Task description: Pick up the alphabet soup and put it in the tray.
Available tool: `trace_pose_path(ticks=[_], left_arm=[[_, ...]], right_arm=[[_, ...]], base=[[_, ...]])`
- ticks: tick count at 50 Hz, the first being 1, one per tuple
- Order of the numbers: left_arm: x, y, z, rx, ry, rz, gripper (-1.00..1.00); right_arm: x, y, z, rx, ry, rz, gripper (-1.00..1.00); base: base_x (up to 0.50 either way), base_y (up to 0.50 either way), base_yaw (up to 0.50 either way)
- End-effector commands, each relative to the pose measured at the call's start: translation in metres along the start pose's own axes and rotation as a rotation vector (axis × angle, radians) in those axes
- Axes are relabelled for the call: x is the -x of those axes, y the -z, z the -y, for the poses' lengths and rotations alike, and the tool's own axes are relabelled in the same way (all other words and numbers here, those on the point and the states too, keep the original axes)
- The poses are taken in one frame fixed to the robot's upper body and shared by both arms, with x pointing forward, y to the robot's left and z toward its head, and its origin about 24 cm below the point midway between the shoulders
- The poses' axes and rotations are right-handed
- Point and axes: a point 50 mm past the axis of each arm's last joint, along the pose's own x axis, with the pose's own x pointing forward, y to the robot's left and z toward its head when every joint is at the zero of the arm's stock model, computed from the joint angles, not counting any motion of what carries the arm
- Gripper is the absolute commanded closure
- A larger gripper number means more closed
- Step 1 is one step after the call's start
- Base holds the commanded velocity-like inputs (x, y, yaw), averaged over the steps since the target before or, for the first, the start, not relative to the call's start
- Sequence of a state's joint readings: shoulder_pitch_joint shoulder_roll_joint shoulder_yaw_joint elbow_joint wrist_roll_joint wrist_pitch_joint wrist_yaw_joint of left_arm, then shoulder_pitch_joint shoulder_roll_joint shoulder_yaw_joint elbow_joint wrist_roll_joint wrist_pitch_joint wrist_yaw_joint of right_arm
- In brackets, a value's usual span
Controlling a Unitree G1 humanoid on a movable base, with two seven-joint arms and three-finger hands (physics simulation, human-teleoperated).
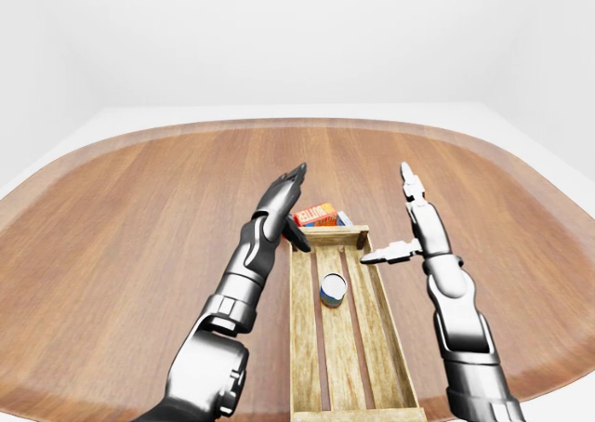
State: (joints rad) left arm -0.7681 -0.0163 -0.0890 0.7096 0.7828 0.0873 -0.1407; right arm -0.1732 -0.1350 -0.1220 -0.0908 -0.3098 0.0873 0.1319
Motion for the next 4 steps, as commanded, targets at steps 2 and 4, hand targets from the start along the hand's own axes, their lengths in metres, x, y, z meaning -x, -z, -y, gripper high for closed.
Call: trace_pose_path(ticks=[2,4], left_arm=[[0.0091,0.0100,-0.0071,0.091,-0.055,0.008,-1.00],[0.0103,0.0114,-0.0089,0.106,-0.068,0.009,-1.00]], right_arm=[[0.0004,0.0007,-0.0034,0.001,-0.005,-0.004,-1.00],[0.0004,0.0017,-0.0038,-0.002,-0.005,-0.009,-1.00]], base=[[0.00,0.00,0.00],[0.00,0.00,0.00]])
